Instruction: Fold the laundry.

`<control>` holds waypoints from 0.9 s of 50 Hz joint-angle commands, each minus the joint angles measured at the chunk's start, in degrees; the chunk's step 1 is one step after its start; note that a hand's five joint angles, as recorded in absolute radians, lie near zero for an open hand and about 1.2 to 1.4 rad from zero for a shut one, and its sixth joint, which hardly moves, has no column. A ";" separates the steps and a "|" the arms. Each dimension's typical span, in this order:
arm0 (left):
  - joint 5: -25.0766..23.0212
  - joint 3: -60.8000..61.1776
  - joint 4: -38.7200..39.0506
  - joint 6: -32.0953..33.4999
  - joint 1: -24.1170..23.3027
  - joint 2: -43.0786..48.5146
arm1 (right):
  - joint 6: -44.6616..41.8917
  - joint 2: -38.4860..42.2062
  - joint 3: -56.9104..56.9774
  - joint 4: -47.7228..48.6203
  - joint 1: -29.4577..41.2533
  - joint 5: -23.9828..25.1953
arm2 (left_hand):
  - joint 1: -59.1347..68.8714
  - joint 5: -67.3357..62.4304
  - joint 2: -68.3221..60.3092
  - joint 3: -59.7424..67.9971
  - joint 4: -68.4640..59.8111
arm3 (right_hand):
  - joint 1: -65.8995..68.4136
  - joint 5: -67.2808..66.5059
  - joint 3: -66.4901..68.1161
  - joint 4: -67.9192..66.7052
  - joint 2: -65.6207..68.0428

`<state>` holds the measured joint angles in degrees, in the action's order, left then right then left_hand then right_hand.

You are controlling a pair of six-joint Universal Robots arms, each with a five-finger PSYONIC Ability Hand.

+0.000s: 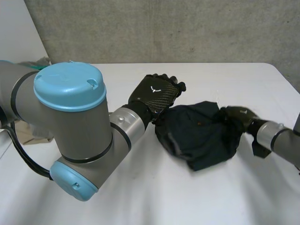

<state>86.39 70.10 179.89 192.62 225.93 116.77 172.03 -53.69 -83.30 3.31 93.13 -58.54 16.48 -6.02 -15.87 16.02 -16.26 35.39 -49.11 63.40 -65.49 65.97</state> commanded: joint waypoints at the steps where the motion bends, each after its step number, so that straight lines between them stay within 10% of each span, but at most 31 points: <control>1: 0.01 -0.66 0.02 -0.05 0.30 0.03 | 4.63 7.63 14.64 0.99 -0.15 -6.05 | 0.12 -0.59 -0.74 0.59 -0.35 | 44.61 -20.89 16.60 -14.51 14.03; 21: 0.09 -5.23 0.99 0.22 0.48 2.93 | 6.21 39.78 73.51 -11.04 -5.94 -20.73 | 0.63 -1.09 -1.24 1.09 -0.85 | 44.61 -20.89 16.60 -14.51 14.03; 45: 0.01 -5.85 0.90 0.22 0.48 4.78 | -11.17 42.09 76.71 -11.05 -14.38 -22.39 | 0.63 -1.09 -1.24 1.09 -0.85 | 37.51 -13.79 9.50 -7.41 6.93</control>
<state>86.39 64.32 180.86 192.83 226.41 121.39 172.77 -12.31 -7.12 -7.90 79.84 -75.81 16.48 -6.02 -15.87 16.02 -16.26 35.39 -53.76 65.04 -66.12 67.17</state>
